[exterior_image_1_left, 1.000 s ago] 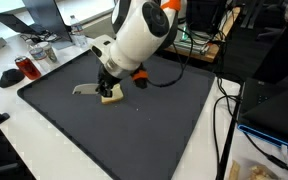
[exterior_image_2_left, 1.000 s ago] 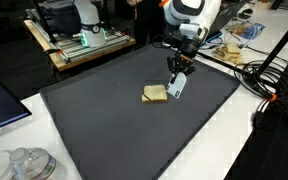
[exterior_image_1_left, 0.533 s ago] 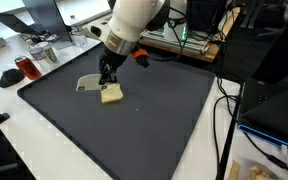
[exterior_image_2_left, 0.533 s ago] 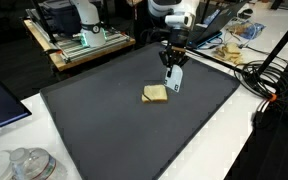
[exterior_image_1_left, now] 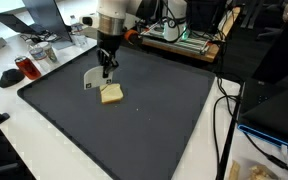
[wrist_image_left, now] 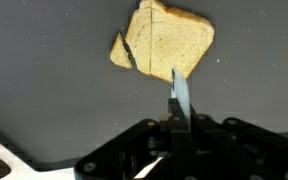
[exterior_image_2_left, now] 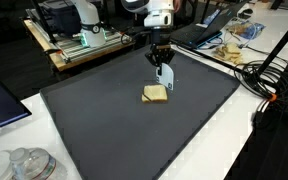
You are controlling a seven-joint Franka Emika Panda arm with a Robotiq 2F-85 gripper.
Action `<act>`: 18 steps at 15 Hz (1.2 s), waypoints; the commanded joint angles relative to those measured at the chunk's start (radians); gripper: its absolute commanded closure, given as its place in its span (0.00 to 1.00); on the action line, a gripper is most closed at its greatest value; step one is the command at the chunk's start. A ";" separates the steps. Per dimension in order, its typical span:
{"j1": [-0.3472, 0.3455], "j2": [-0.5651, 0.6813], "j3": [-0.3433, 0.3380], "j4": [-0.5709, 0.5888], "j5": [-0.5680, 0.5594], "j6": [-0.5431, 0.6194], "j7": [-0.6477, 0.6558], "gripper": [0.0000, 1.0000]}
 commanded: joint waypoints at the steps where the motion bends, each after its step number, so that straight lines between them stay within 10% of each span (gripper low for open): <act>1: -0.190 -0.061 0.193 -0.072 0.227 -0.003 -0.272 0.99; 6: -0.369 -0.098 0.360 -0.035 0.549 -0.090 -0.593 0.99; 8: -0.246 -0.126 0.227 0.004 0.712 -0.153 -0.718 0.99; 12: -0.132 -0.114 0.072 0.140 0.691 -0.329 -0.739 0.99; 18: -0.046 -0.026 -0.011 0.370 0.648 -0.554 -0.871 0.99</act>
